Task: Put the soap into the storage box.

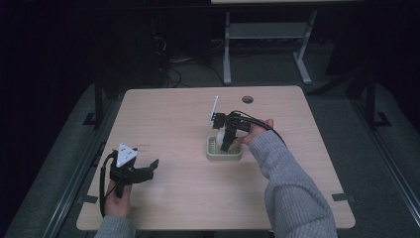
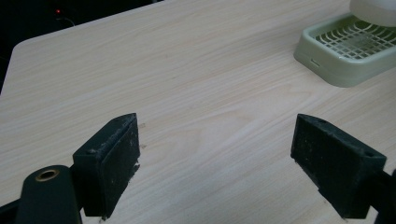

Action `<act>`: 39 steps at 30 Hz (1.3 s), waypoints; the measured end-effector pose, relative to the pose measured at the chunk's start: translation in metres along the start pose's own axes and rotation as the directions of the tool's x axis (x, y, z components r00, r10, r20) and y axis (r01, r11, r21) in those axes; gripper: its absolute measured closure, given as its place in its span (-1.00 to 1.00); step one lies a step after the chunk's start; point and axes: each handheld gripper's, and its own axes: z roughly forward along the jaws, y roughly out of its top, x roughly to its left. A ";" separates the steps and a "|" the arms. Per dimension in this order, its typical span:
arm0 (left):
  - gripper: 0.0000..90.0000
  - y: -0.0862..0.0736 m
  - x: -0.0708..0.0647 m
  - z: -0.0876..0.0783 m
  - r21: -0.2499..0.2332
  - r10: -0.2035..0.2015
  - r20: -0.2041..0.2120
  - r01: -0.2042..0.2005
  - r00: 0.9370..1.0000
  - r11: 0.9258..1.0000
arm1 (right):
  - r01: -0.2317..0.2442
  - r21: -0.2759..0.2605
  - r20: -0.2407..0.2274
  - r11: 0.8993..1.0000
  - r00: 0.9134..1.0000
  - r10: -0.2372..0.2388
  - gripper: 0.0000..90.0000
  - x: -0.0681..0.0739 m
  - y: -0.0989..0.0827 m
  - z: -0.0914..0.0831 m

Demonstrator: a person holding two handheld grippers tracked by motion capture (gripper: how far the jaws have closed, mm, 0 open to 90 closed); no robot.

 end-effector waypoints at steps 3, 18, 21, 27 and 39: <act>-0.66 0.000 0.000 0.000 -0.002 0.000 0.000 0.000 1.000 1.000 | -0.006 0.007 0.002 1.000 1.000 0.006 -0.48 -0.001 0.000 0.004; -0.66 0.000 -0.001 0.000 -0.002 0.000 0.002 0.000 1.000 1.000 | -0.022 0.019 -0.006 1.000 1.000 0.022 -0.48 -0.004 0.000 0.022; -0.66 0.000 0.000 0.000 -0.004 -0.001 0.003 0.001 1.000 1.000 | -0.020 0.018 -0.002 1.000 1.000 0.020 -0.48 -0.003 0.001 0.025; -0.66 0.000 0.000 0.000 -0.003 0.000 0.002 0.000 1.000 1.000 | -0.023 0.010 -0.006 1.000 1.000 0.023 -0.48 -0.003 0.002 0.025; -0.66 0.000 0.000 0.000 -0.003 0.003 0.000 -0.003 1.000 1.000 | -0.046 0.017 -0.033 0.999 0.998 0.046 -0.49 -0.004 0.001 0.027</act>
